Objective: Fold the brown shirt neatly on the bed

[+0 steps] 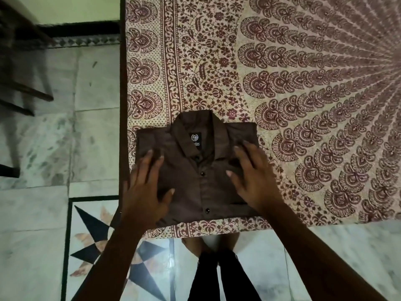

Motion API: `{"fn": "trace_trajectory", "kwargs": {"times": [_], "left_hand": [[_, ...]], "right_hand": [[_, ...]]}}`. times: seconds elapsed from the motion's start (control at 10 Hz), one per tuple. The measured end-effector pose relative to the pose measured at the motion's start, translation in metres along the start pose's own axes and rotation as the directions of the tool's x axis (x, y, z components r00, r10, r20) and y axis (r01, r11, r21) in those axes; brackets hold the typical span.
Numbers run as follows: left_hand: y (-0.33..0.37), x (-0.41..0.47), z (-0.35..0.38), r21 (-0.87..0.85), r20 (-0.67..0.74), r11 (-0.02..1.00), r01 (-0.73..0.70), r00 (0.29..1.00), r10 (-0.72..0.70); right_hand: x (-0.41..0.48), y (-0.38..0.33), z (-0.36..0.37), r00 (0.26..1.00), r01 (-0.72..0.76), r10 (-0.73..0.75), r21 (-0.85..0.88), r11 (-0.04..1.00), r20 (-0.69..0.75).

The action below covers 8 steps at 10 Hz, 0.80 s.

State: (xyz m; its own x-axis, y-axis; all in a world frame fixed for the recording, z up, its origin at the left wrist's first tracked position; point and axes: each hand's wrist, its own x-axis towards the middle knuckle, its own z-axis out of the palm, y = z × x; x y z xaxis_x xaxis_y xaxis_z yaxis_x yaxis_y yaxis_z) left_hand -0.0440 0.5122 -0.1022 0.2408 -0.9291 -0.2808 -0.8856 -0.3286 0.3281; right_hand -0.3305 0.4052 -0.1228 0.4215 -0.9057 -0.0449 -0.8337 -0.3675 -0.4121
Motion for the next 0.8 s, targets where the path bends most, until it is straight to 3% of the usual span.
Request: {"fn": "trace_trajectory", "kwargs": {"times": [0.1, 0.2, 0.3, 0.4, 0.5, 0.6, 0.7, 0.8], "left_hand": [[-0.005, 0.028, 0.012, 0.048, 0.142, 0.998, -0.047, 0.989, 0.040], [-0.006, 0.032, 0.019, 0.089, 0.171, 0.996, -0.004, 0.985, -0.012], [0.017, 0.016, 0.014, 0.125, 0.023, 0.992, 0.006, 1.000, -0.009], [0.026, -0.008, 0.022, 0.182, -0.034, 0.982, -0.051, 0.998, 0.059], [0.017, -0.020, 0.035, 0.140, 0.073, 0.989, -0.043, 0.997, 0.033], [0.010, -0.023, 0.048, 0.152, 0.082, 0.987, -0.052, 0.996, 0.040], [0.011, -0.022, 0.045, 0.122, 0.070, 0.991, -0.059, 0.996, 0.051], [0.024, -0.029, 0.038, -0.094, -0.008, 0.995, -0.017, 1.000, 0.017]], "right_hand": [[0.026, 0.014, 0.018, 0.985, 0.016, 0.000, -0.091, 0.996, 0.173], [0.042, 0.025, 0.020, 0.974, -0.062, 0.090, -0.137, 0.989, 0.208], [0.027, 0.001, 0.009, 0.989, -0.056, 0.076, -0.151, 0.987, 0.127], [-0.017, -0.023, 0.002, 0.999, 0.011, -0.007, -0.128, 0.992, 0.032], [-0.062, -0.021, 0.013, 0.993, 0.079, -0.068, -0.115, 0.990, 0.095], [-0.090, 0.004, 0.032, 0.981, 0.042, 0.001, -0.220, 0.975, 0.191], [-0.094, 0.021, 0.028, 0.980, -0.039, 0.084, -0.240, 0.970, 0.178], [-0.092, 0.017, 0.018, 0.987, -0.083, 0.095, -0.087, 0.993, 0.133]]}}
